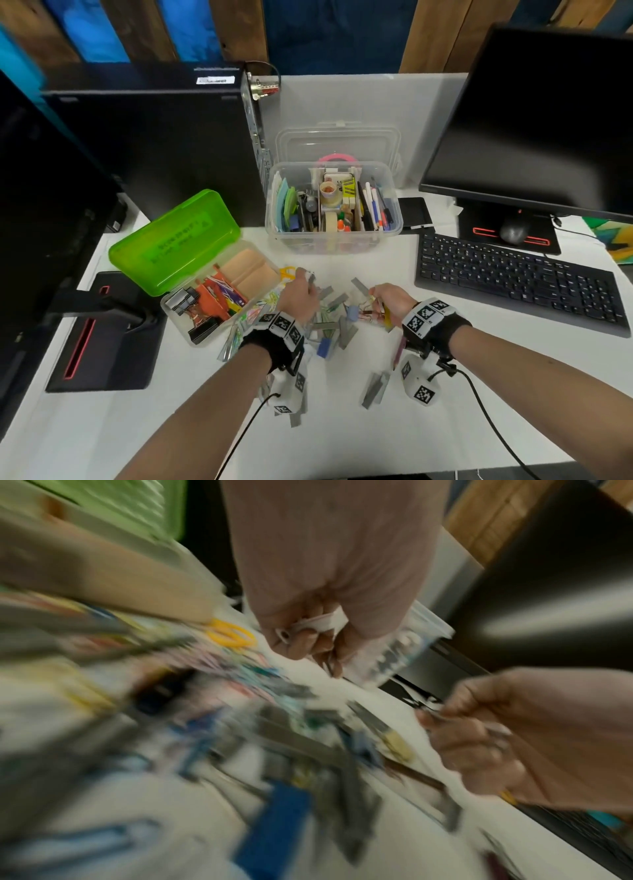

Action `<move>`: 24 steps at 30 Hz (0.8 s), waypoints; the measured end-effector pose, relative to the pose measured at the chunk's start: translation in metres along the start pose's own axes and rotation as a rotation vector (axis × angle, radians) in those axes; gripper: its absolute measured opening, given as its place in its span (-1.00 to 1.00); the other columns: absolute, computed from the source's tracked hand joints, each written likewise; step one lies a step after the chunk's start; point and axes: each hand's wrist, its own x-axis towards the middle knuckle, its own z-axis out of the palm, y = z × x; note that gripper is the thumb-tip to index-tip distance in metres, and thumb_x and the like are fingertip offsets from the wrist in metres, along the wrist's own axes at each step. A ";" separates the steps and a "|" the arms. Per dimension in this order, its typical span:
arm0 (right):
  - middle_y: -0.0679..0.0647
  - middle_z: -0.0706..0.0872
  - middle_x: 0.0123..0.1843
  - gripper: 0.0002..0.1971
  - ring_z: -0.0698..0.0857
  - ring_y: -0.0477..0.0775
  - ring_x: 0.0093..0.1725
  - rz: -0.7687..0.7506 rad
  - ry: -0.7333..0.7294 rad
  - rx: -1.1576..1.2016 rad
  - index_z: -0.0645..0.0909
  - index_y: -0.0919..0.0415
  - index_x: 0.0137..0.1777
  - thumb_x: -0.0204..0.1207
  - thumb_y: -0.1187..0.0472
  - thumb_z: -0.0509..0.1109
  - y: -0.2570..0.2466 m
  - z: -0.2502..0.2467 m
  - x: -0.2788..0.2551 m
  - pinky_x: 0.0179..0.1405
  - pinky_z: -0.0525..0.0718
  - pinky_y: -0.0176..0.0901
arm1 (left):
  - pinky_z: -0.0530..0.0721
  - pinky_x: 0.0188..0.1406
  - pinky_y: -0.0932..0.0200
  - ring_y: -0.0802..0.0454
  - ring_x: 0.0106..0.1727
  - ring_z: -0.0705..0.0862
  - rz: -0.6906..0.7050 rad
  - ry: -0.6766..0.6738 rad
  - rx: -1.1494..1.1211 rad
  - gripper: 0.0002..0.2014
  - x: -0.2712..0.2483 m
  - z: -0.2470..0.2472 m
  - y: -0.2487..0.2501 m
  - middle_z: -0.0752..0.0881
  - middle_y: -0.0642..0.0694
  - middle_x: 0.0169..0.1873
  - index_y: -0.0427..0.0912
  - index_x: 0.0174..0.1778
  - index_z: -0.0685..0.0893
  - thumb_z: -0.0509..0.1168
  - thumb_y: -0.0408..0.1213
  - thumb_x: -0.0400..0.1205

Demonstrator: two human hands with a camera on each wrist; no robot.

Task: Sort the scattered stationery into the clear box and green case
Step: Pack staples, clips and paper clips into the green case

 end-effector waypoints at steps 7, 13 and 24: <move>0.26 0.55 -0.45 -0.80 0.54 0.13 -0.56 -0.081 -0.013 -0.026 0.39 0.33 -0.13 0.70 0.36 0.01 -0.002 0.030 -0.002 -0.50 0.56 -0.13 | 0.57 -0.37 -0.21 -0.41 -0.23 0.70 -0.089 0.018 -0.049 -0.74 -0.008 -0.030 -0.026 0.69 -0.51 -0.24 -0.41 0.27 0.34 0.02 -0.29 0.78; 0.16 0.42 -0.52 -0.81 0.32 -0.07 -0.84 -0.072 -0.037 -0.165 0.44 0.29 -0.04 0.68 0.38 0.00 -0.007 0.039 -0.011 -0.82 0.20 -0.49 | 0.58 -0.50 0.10 -0.02 -0.42 0.53 -0.126 -0.072 -0.165 -0.80 -0.009 -0.029 -0.042 0.53 -0.12 -0.34 -0.36 0.21 0.33 0.04 -0.43 0.68; 0.07 0.39 -0.52 -0.86 0.32 -0.10 -0.77 -0.104 -0.063 -0.244 0.50 0.18 -0.13 0.66 0.31 0.20 0.003 0.055 -0.005 -0.77 0.25 -0.42 | 0.63 0.01 -0.13 -0.36 0.05 0.70 -0.135 0.095 -0.163 -0.66 -0.023 -0.051 -0.050 0.71 -0.39 -0.01 -0.38 0.25 0.48 -0.06 -0.21 0.80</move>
